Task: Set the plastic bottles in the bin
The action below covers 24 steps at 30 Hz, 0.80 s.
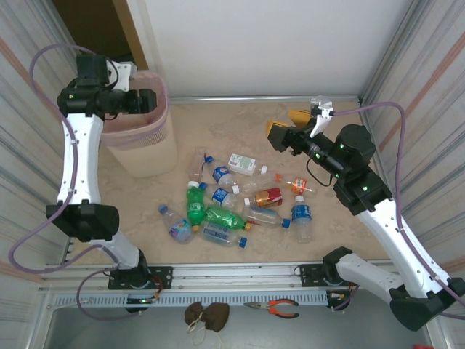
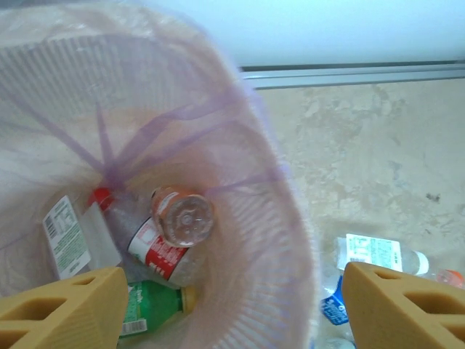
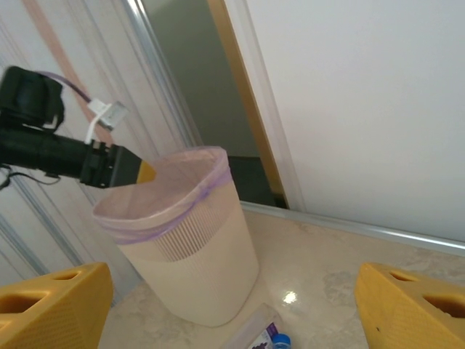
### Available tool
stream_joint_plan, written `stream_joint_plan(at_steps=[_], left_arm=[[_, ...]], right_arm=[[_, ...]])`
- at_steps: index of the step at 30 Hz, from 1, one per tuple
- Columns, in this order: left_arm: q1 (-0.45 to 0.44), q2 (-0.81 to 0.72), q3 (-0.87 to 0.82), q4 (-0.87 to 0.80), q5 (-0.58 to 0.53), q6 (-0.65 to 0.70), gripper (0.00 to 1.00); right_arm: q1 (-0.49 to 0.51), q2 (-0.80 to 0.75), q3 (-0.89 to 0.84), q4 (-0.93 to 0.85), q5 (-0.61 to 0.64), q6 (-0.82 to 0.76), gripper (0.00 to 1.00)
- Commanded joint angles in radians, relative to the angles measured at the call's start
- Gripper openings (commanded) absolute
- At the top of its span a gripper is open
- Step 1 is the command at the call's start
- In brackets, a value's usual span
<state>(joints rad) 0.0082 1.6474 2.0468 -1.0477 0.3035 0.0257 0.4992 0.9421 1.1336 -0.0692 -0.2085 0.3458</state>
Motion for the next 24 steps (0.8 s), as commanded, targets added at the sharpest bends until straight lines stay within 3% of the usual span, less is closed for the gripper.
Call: stream_joint_plan(at_steps=[1, 15, 24], left_arm=[[-0.079, -0.044, 0.029, -0.013, -0.038, -0.014, 0.77], [-0.477, 0.004, -0.019, 0.033, -0.335, -0.035, 0.74], [-0.548, 0.042, -0.219, 0.149, -0.38, -0.142, 0.74]], right_arm=[[-0.002, -0.009, 0.004, -0.018, 0.026, -0.04, 0.85], [-0.004, -0.026, -0.009, -0.042, 0.052, -0.051, 0.85], [-0.004, -0.035, -0.014, -0.055, 0.061, -0.054, 0.85]])
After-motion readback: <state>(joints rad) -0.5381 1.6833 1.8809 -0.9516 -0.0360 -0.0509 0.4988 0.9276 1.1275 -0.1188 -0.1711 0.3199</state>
